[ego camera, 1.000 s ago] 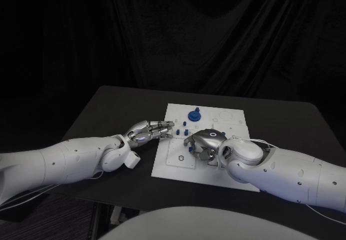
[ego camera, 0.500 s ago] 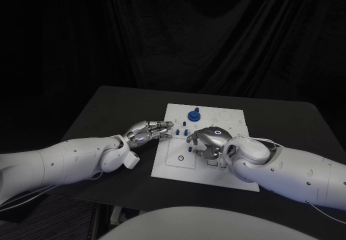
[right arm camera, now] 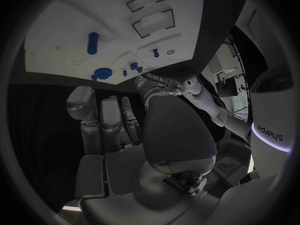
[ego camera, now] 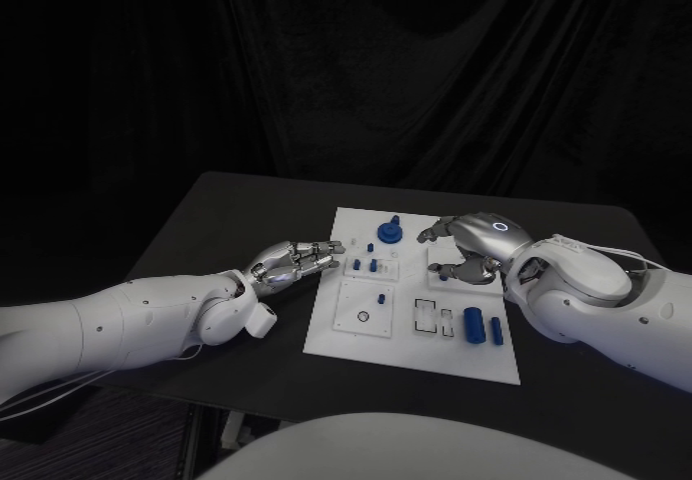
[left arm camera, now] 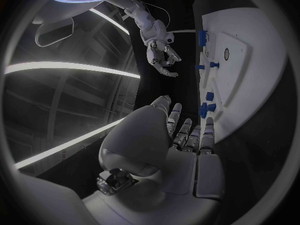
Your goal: Assemble the parts on the task board
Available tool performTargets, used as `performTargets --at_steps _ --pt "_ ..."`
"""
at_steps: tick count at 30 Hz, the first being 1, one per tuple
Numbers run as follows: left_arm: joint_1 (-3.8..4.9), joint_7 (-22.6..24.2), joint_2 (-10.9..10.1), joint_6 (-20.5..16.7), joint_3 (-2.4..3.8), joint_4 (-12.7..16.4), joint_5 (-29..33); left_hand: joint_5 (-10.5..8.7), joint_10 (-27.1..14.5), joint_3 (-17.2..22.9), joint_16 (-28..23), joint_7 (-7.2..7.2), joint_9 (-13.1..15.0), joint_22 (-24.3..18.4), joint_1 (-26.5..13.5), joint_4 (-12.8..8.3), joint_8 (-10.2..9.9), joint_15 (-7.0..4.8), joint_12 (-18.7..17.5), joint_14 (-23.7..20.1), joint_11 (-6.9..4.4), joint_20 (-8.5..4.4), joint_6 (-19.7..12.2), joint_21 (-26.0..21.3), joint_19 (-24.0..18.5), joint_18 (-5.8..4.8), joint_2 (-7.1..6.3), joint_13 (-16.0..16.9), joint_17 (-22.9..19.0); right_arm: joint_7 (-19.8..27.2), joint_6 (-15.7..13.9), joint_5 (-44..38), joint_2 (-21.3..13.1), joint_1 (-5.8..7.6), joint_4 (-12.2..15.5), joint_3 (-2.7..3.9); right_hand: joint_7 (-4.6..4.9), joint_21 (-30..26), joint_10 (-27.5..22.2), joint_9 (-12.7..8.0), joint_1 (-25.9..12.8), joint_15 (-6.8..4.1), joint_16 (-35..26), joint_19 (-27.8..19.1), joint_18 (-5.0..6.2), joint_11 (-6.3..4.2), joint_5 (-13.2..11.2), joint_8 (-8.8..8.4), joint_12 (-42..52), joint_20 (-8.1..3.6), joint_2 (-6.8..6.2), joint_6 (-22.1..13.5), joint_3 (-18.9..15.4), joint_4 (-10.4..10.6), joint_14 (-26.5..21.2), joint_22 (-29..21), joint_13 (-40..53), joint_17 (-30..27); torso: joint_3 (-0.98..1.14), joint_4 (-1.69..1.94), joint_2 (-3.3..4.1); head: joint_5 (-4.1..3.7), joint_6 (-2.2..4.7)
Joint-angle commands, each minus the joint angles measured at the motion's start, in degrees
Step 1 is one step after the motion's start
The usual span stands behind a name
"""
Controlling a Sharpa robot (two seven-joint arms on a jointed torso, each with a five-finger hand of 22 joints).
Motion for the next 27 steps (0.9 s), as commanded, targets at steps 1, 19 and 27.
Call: performTargets --at_steps 1,19,27 --pt "-0.07 12.64 -0.15 -3.09 0.06 0.58 0.43 -0.39 -1.27 -1.59 -0.62 0.03 -2.31 -3.71 -1.46 2.44 -0.87 -1.31 -1.66 -2.38 -1.19 -1.69 -6.52 -0.4 -2.79 -1.58 -0.1 -0.21 -0.99 -2.2 0.55 1.48 -1.14 0.33 -0.03 -0.15 -0.09 0.07 0.85 -0.46 -0.24 0.2 0.3 0.57 -0.03 0.03 -0.59 0.26 -0.47 -0.07 0.53 0.62 -0.72 0.2 0.38 6.75 -0.77 -0.07 -0.05 0.02 0.01 -0.37 -0.01" --pt "0.21 13.68 -3.28 -5.79 0.12 4.86 0.43 -18.33 -6.33 -18.49 -1.0 -13.28 -9.51 -18.98 -16.44 2.86 -3.05 -2.24 -13.78 -3.58 -6.2 0.22 -29.48 -2.58 -8.09 1.26 7.77 -2.02 -1.48 -3.45 4.72 3.59 -1.58 -1.76 -5.59 -0.53 -0.07 0.42 3.35 -2.14 -0.13 0.38 0.62 0.91 -0.12 -0.17 -1.32 0.07 -0.55 0.06 1.08 0.36 -1.99 1.07 0.57 6.89 -3.0 0.05 0.05 -0.07 0.12 -1.51 -0.01" --pt "0.22 13.54 -2.64 -5.01 0.08 4.07 0.43 -17.14 -6.58 -17.3 -1.0 -14.0 -9.73 -19.16 -17.48 2.76 -3.26 -1.51 -14.09 -3.58 -6.3 0.57 -31.03 -2.62 -8.11 1.0 7.73 -2.15 -1.48 -2.73 4.23 3.62 0.04 -3.33 -8.17 -0.52 0.17 0.86 6.1 -3.56 0.7 0.73 0.93 1.28 -0.22 -0.38 -0.33 0.13 -0.53 0.32 1.58 0.19 -2.4 0.83 0.81 7.02 -4.63 0.19 0.3 -0.28 0.08 -1.52 -0.01"
